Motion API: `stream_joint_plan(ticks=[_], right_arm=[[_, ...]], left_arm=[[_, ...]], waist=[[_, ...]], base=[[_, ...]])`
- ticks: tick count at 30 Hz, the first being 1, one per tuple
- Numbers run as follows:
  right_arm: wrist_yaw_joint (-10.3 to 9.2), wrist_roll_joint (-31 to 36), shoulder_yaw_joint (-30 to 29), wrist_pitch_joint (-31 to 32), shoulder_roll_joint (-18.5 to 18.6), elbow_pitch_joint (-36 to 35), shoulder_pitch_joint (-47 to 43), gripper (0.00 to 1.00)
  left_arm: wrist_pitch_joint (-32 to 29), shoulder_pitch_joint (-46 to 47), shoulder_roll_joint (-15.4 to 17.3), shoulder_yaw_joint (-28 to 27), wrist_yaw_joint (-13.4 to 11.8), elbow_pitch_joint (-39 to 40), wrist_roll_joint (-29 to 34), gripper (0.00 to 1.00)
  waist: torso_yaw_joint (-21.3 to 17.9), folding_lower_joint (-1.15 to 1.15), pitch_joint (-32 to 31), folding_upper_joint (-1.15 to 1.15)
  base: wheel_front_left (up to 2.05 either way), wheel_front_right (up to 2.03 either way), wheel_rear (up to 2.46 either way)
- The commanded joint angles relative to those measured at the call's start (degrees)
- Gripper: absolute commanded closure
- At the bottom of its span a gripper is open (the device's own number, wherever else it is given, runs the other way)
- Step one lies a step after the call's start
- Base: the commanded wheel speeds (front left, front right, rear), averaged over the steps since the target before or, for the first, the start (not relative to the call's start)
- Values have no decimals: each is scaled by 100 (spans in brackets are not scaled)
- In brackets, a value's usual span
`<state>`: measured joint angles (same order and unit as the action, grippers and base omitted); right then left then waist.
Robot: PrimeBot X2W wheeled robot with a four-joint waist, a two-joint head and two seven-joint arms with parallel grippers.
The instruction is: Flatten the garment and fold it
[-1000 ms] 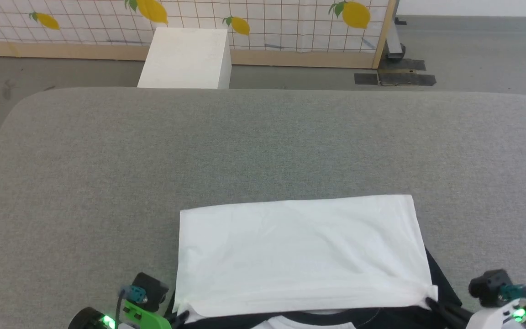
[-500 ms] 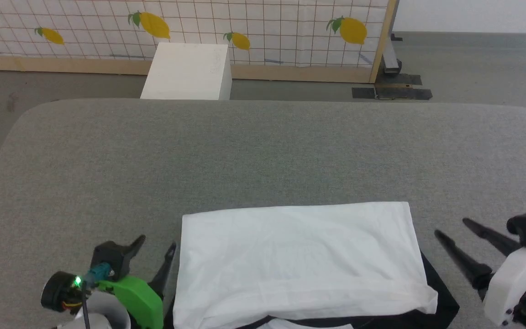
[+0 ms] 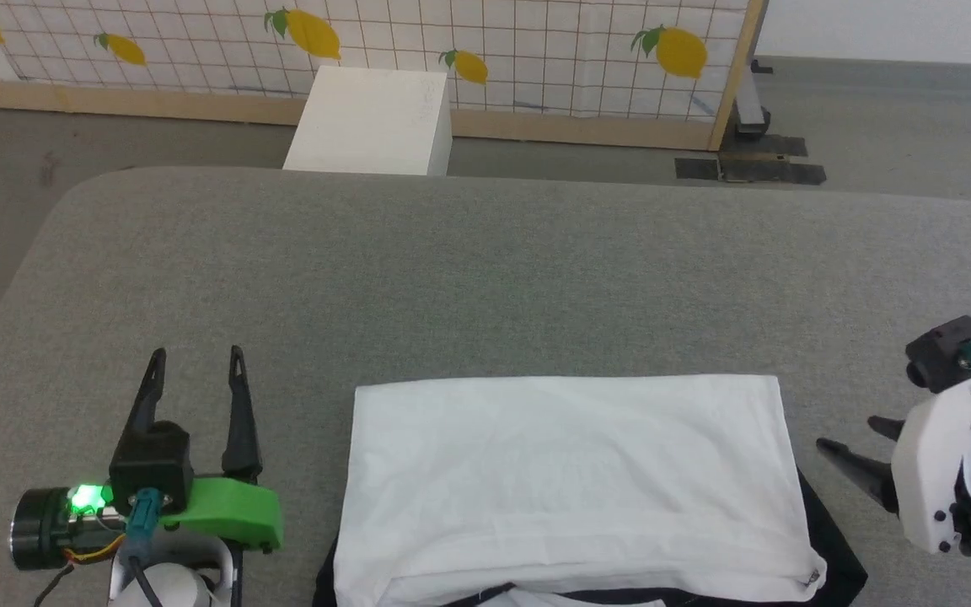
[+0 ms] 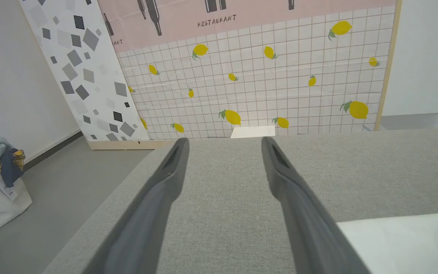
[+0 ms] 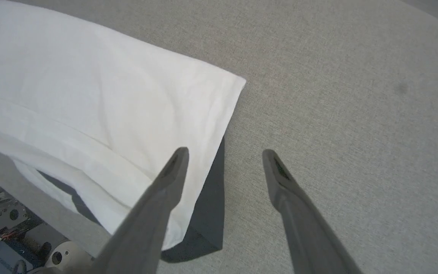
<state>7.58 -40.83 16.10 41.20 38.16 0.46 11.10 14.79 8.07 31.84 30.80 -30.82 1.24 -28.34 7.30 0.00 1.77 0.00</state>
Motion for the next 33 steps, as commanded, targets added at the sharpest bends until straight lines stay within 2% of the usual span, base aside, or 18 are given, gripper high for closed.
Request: stream_joint_plan(ticks=[1, 5, 12, 18, 19, 20, 21, 22, 30, 32, 33], right_arm=[[-9, 22, 108, 111, -78, 123, 152, 0], [-9, 111, 383, 281, -372, 745, 399, 0], [-9, 232, 714, -97, -986, 2162, 648, 0], [-9, 26, 1420, -302, -1235, 2694, 523, 0], [-9, 3, 1471, -352, -1261, 2762, 533, 53], [-9, -26, 1518, -448, -1289, 2821, 556, 90], [-9, -71, 1534, -581, -1318, 2872, 585, 100], [-9, -135, 1564, -942, -1293, 2934, 722, 100], [-9, -382, 1560, -1813, -746, 2561, 1089, 100], [-9, -503, 1544, -1847, -521, 2370, 1096, 100], [-9, -656, 1434, -1819, -106, 2170, 1048, 100]], left_arm=[[19, -149, -136, -174, -6, 26, 184, 0], [20, -400, -594, -788, 131, 61, 627, 0], [20, -744, -1295, -1496, 654, -47, 1218, 0], [20, -858, -1687, -1892, 1063, -283, 1610, 0], [20, -866, -1738, -1943, 1113, -302, 1662, 0], [20, -876, -1793, -1997, 1180, -324, 1723, 0], [20, -885, -1846, -2044, 1254, -349, 1778, 0], [20, -905, -1952, -2159, 1430, -396, 1913, 0], [20, -959, -2100, -2390, 1728, -432, 2251, 0], [20, -995, -2137, -2428, 1773, -411, 2300, 0], [20, -1051, -2186, -2471, 1858, -386, 2357, 0]], waist=[[71, 0, 88, 0], [159, 0, 266, 0], [295, 0, 423, 0], [270, 0, 424, 0], [254, 0, 418, 0], [233, 0, 409, 0], [212, 0, 392, 0], [165, 0, 355, 0], [-39, 0, 175, 0], [-111, 0, 137, 0], [-198, 0, 93, 0]], base=[[0, 0, 0], [0, 0, 0], [0, 0, 0], [0, 0, 0], [0, 0, 0], [0, 0, 0], [0, 0, 0], [0, 0, 0], [0, 0, 0], [0, 0, 0], [0, 0, 0]])
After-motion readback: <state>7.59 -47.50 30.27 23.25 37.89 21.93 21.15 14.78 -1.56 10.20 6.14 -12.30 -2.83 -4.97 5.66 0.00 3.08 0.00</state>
